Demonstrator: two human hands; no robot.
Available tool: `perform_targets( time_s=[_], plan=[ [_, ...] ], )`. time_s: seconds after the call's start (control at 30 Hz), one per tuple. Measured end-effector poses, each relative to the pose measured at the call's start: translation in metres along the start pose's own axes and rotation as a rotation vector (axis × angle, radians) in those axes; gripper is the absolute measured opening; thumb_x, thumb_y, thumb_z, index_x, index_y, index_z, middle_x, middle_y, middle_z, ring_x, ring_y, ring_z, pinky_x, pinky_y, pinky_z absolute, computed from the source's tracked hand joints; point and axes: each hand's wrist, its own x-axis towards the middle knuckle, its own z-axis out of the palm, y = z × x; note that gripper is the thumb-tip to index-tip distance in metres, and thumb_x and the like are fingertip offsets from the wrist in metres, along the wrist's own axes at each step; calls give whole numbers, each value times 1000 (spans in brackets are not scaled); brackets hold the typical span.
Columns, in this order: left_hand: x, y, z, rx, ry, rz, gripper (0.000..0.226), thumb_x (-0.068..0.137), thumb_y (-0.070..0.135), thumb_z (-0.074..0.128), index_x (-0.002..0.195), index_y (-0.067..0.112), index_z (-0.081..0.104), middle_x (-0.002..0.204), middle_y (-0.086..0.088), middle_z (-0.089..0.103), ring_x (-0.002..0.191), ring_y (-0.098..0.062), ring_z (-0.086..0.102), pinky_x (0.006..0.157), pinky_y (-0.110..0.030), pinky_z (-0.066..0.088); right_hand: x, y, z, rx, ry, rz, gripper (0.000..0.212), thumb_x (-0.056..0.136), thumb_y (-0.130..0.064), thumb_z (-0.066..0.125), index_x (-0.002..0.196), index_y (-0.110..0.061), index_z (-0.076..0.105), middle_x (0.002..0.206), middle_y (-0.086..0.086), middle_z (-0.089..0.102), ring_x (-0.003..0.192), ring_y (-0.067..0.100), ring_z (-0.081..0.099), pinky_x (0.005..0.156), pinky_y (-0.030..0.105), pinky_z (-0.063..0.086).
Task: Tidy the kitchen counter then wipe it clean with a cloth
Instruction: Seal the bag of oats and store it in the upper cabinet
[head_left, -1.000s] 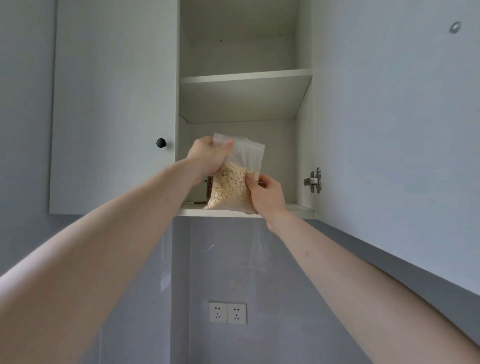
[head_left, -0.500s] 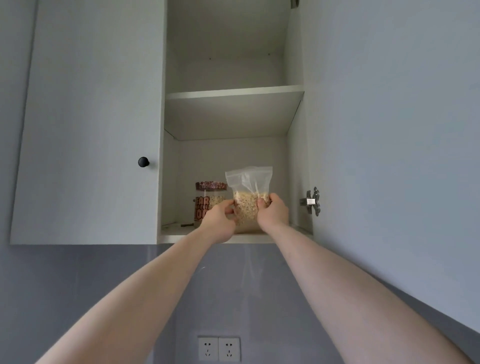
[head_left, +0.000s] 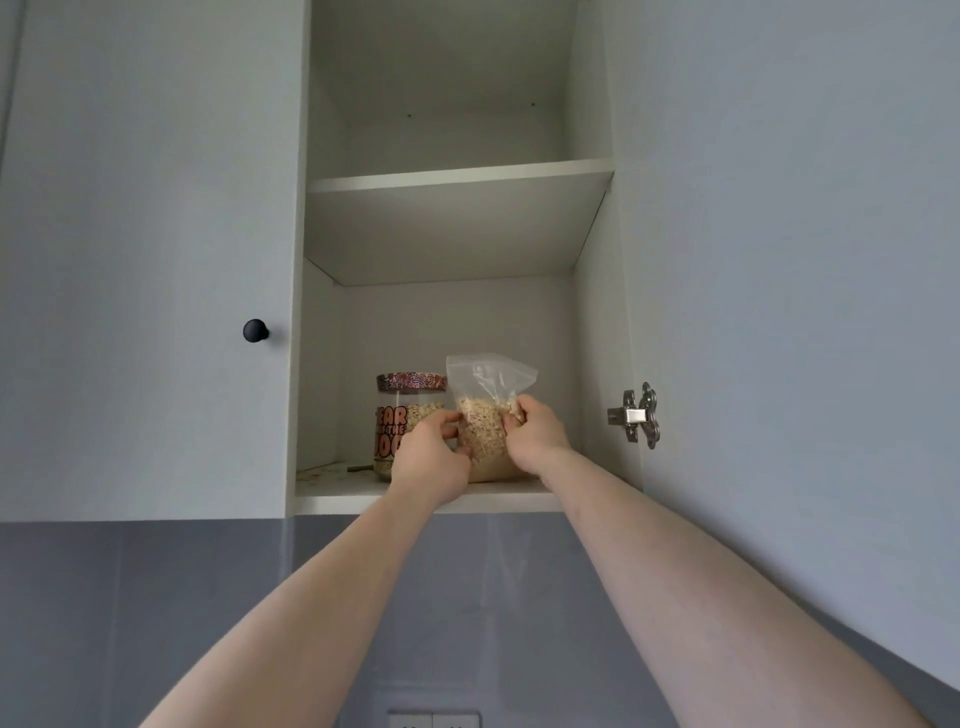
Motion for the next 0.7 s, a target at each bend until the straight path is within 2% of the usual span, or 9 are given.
perform_targets(
  time_s=[0.1,0.2,0.37,0.43,0.57,0.7],
  plan=[
    [0,-5,1,46,10,-17,47,92,15,63,137,27,56,129,8,66,118,-15,62,87,-31,52,6,4,7,-21,-120,32,17,106,-21,44,114,-14,57,112,7,64,106,30,59,88,32,43],
    [2,-6,2,77,7,-25,47,92,12,59,137,24,56,128,7,67,117,-18,62,91,-33,53,9,6,9,0,-131,63,36,105,-23,47,140,-16,54,137,8,61,126,29,55,104,30,40],
    [-4,-4,2,94,44,-40,48,88,5,56,133,21,58,122,5,68,114,-18,62,87,-28,47,7,8,10,46,-160,89,39,101,-17,52,139,-23,57,135,3,64,123,23,59,98,24,42],
    [-6,-3,2,97,60,-43,47,87,5,55,131,21,60,118,6,69,111,-17,62,85,-26,45,7,8,10,42,-162,111,40,101,-17,52,140,-21,58,138,4,63,126,24,57,103,26,42],
    [-6,-3,3,112,63,-50,42,87,5,54,124,22,64,109,7,71,107,-18,63,87,-30,51,4,7,7,-4,-153,145,42,101,-16,51,143,-16,54,145,5,56,132,26,52,106,26,40],
    [-7,-4,2,124,35,-77,39,86,5,53,116,26,68,108,4,72,104,-18,66,86,-30,54,0,7,6,-52,-187,139,43,97,-10,51,138,-18,61,142,4,59,130,25,55,104,25,43]
  ],
)
